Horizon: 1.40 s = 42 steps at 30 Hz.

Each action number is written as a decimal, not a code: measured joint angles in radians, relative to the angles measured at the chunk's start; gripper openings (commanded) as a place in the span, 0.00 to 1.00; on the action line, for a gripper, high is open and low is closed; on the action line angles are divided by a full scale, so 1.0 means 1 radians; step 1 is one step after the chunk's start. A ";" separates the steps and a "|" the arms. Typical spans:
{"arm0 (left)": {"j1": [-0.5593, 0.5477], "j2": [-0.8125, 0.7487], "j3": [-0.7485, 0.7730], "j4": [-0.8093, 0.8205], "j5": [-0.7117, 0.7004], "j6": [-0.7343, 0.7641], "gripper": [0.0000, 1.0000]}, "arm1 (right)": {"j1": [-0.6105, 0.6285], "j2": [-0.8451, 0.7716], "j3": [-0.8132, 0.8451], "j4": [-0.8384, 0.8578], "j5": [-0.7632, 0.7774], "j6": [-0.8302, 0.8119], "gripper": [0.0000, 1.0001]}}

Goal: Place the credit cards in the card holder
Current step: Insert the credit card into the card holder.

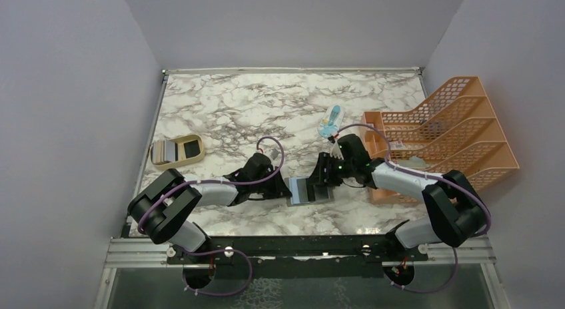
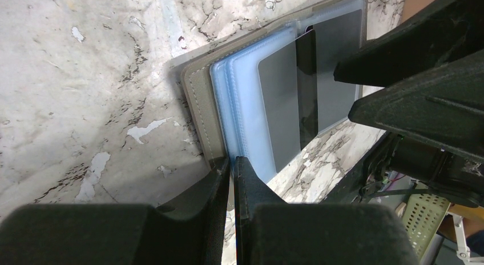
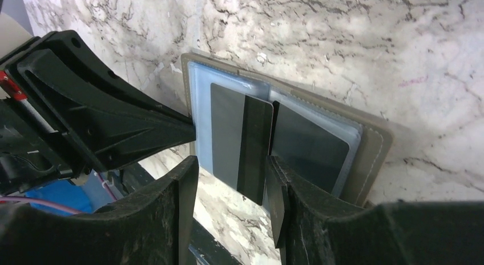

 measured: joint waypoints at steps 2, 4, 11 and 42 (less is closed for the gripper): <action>0.000 -0.001 0.000 0.000 0.000 0.000 0.12 | 0.001 -0.021 -0.014 -0.003 0.006 0.008 0.48; -0.001 -0.002 0.000 -0.001 -0.001 0.000 0.12 | 0.005 -0.026 -0.029 -0.003 0.010 0.016 0.49; -0.004 -0.003 0.000 -0.001 -0.001 -0.002 0.12 | 0.047 -0.022 -0.053 -0.002 0.022 0.047 0.49; -0.029 0.003 0.046 -0.072 -0.025 0.033 0.13 | 0.078 0.021 0.004 -0.029 0.101 -0.020 0.42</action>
